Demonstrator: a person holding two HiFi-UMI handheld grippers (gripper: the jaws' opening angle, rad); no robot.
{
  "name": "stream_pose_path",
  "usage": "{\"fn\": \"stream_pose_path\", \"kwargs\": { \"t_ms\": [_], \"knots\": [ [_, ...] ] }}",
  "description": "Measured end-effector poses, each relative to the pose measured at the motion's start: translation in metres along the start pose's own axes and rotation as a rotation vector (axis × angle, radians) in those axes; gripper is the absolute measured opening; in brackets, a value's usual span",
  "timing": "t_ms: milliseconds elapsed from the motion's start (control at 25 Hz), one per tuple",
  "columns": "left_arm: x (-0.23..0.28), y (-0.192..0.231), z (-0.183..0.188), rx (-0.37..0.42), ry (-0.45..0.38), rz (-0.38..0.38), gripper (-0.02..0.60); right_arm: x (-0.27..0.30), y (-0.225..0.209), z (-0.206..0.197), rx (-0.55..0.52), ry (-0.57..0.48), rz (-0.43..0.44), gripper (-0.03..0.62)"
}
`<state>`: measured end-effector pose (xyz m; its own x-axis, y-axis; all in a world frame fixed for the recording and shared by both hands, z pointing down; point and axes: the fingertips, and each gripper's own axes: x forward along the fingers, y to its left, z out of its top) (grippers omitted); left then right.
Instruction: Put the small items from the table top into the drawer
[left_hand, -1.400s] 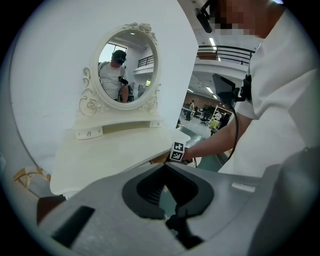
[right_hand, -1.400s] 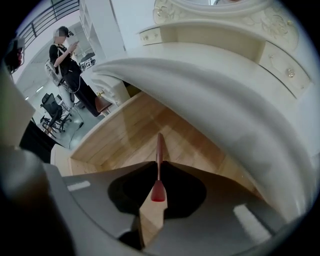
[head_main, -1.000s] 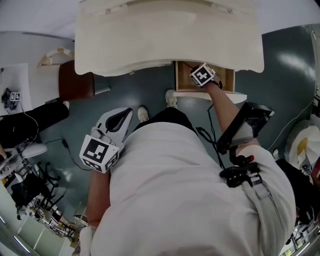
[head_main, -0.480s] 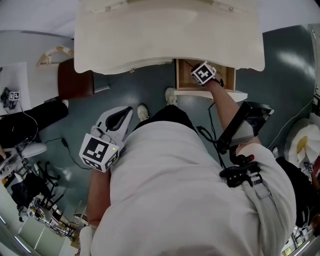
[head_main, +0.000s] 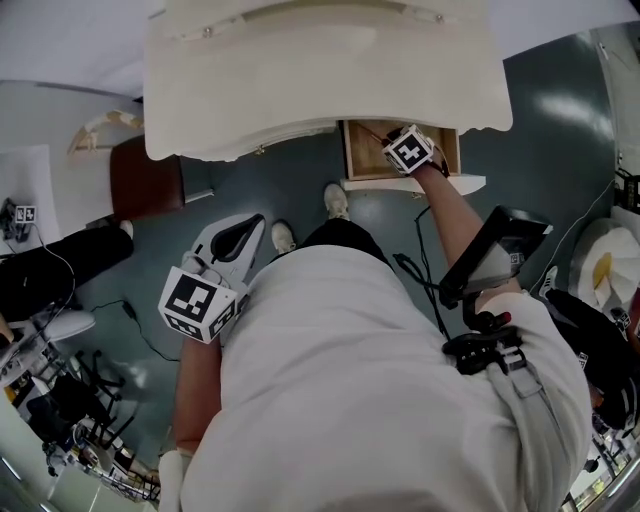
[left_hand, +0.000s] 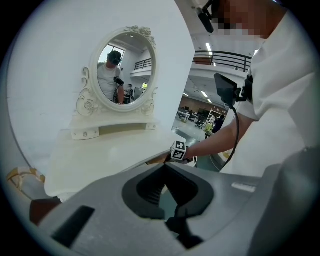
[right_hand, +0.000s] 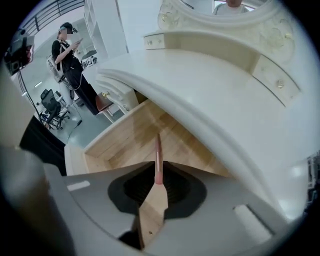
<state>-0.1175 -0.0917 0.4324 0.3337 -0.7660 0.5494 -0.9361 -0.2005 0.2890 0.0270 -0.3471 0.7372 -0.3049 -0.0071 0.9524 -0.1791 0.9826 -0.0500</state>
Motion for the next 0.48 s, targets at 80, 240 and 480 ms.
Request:
{"fn": "stream_pose_path", "kwargs": {
  "t_ms": [80,240,480],
  "knots": [
    [-0.006,0.000,-0.001,0.011,-0.011,-0.016,0.000,-0.013,0.004,0.000,0.020,-0.019,-0.022,0.041],
    [-0.020,-0.002,-0.007,0.035,-0.030,-0.046,0.000,-0.040,0.017,-0.003,0.063,-0.063,-0.070,0.002],
    [-0.050,0.003,-0.019,0.060,-0.053,-0.077,0.000,-0.072,0.055,-0.006,0.147,-0.130,-0.103,0.002]
  ]
}}
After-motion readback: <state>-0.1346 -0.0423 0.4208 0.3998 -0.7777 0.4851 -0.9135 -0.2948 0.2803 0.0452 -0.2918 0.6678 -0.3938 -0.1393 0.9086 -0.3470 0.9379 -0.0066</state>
